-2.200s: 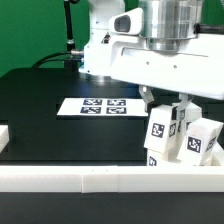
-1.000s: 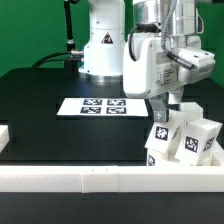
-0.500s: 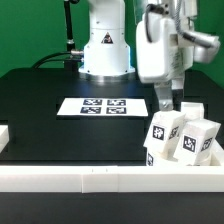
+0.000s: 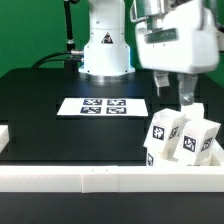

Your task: Assemble stool

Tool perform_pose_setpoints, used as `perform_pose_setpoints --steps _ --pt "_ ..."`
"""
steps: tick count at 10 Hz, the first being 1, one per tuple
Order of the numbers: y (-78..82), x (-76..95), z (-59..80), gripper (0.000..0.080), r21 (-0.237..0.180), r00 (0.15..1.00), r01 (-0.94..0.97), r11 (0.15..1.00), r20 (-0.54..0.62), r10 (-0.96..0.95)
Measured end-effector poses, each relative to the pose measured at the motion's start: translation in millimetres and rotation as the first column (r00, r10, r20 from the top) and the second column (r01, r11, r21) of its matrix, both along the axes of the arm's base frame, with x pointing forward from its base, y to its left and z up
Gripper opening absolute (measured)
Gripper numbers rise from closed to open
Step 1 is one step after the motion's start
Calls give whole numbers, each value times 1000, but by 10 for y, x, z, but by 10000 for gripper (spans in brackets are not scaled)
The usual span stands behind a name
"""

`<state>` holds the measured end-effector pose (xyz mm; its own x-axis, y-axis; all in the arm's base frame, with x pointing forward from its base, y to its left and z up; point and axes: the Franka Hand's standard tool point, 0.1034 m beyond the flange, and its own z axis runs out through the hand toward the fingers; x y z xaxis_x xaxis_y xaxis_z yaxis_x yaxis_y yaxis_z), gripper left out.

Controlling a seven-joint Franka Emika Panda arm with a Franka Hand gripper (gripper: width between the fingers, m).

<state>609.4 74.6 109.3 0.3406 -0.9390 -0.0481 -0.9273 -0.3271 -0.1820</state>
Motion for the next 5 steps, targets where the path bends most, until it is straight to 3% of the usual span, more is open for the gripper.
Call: perform_pose_setpoints --steps 1,3,5 --pt "29 7 -4 649 -44 983 -178 983 26 179" --pt "96 -18 -33 649 -111 857 -509 853 22 514" --pt "67 -13 -38 649 -147 749 -655 742 10 663"
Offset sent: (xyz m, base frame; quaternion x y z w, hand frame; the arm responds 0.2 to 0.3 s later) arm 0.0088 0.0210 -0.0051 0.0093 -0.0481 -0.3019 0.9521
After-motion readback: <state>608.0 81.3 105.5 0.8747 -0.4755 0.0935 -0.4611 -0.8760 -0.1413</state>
